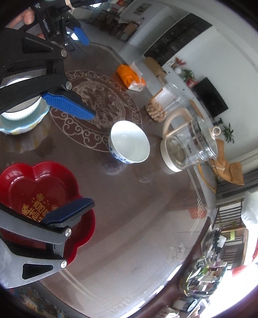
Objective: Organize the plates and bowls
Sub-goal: 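Reach both grippers to the blue-patterned white bowl and grasp its rim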
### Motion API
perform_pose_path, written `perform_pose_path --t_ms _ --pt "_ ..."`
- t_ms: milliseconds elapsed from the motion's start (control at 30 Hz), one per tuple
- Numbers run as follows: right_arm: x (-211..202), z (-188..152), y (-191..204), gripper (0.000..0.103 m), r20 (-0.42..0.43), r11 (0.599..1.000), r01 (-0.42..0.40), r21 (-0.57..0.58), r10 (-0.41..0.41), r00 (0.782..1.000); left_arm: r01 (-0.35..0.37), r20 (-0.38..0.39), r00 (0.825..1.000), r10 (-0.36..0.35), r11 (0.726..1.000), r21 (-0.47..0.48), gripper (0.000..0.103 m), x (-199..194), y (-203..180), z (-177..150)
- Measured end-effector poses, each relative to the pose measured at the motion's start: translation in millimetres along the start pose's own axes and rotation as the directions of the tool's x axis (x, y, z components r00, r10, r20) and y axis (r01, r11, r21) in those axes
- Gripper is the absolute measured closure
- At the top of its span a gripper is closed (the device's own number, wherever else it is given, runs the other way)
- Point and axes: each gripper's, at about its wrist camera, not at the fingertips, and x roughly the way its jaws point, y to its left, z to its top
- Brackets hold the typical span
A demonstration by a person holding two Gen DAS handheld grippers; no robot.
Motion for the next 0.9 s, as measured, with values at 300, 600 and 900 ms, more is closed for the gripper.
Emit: perform_pose_path --t_ms 300,600,900 --pt "85.7 50.0 -14.4 0.052 -0.161 0.987 -0.053 0.151 0.077 0.984 -0.017 -0.177 0.984 -0.001 0.995 -0.099 0.031 113.5 -2.3 64.1" --pt "154.5 57.0 -6.0 0.052 -0.258 0.995 0.031 0.095 -0.006 0.966 -0.016 -0.239 0.971 -0.005 0.996 -0.084 0.046 164.4 -18.5 66.4" --pt "156.1 46.9 -5.7 0.089 -0.246 0.995 0.009 0.104 0.017 0.969 0.064 -0.253 0.964 -0.082 0.995 -0.079 0.098 167.8 -36.8 63.9"
